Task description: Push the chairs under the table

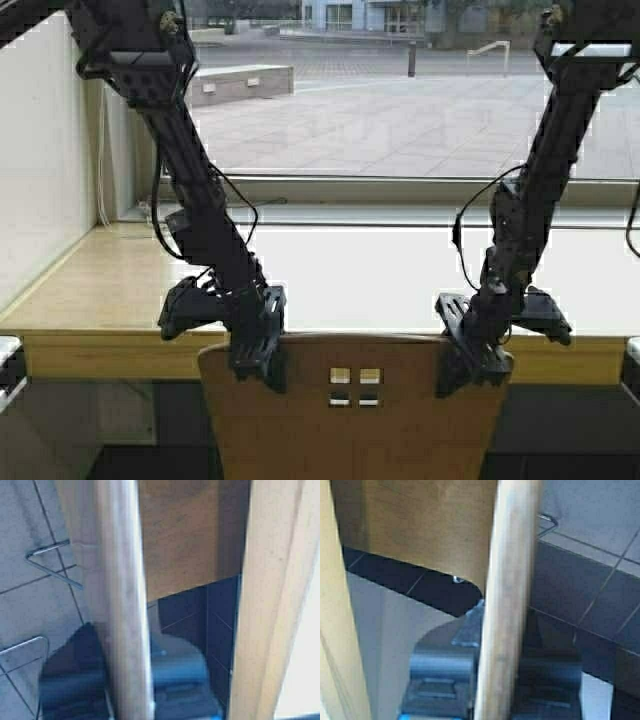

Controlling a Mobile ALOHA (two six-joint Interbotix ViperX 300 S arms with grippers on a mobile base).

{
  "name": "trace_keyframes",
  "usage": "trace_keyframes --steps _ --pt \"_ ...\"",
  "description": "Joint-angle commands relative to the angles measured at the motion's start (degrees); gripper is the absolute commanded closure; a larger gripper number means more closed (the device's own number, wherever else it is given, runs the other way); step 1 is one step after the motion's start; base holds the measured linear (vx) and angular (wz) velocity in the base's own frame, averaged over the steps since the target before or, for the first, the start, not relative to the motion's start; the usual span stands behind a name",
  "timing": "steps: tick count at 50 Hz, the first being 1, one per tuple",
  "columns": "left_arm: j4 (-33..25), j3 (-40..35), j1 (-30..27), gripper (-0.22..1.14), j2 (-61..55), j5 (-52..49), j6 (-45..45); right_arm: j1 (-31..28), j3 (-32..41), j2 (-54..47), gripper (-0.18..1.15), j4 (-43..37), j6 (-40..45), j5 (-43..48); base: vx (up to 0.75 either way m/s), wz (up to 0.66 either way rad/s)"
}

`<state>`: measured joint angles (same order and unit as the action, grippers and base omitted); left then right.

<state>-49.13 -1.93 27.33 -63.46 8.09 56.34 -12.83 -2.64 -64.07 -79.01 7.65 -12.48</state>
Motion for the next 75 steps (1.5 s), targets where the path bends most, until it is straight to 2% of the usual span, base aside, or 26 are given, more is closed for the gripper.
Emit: trace_keyframes --steps 1,28,33,37,46,50,58,75 --pt "0.3 -2.5 -0.4 0.87 0.4 2.4 -0.4 -1.1 -0.3 -0.9 0.93 1.9 -3.0 0.4 0.12 0.0" --pt "0.4 -2.5 -0.4 0.86 0.3 2.4 -0.4 -1.1 0.4 -0.4 0.93 2.2 -3.1 -0.7 0.07 0.0" --pt "0.3 -2.1 -0.4 0.8 0.7 2.2 -0.4 -1.1 0.6 -0.4 0.9 4.3 -3.7 -0.7 0.04 0.0" --pt "0.4 -1.5 -0.4 0.66 1.2 2.5 -0.5 -1.1 1.1 -0.1 0.77 5.9 -4.3 -1.0 0.03 0.0" --pt "0.5 -0.6 -0.4 0.1 2.6 2.5 -0.4 -1.1 2.1 0.4 0.17 5.7 -4.5 -3.2 0.01 0.0" --pt "0.4 0.4 -0.4 -0.06 3.4 2.1 -0.4 -1.1 1.9 1.5 -0.02 5.3 -4.4 -3.3 0.0 0.0" --pt "0.3 5.4 -0.4 -0.09 7.0 2.2 -0.4 -1.3 -1.7 5.4 -0.03 5.1 -4.4 -2.2 -0.01 -0.02" --pt "1.8 19.0 -0.7 -0.09 23.3 2.5 -0.4 -1.4 -13.6 22.1 -0.03 5.4 -4.5 1.5 0.01 0.0"
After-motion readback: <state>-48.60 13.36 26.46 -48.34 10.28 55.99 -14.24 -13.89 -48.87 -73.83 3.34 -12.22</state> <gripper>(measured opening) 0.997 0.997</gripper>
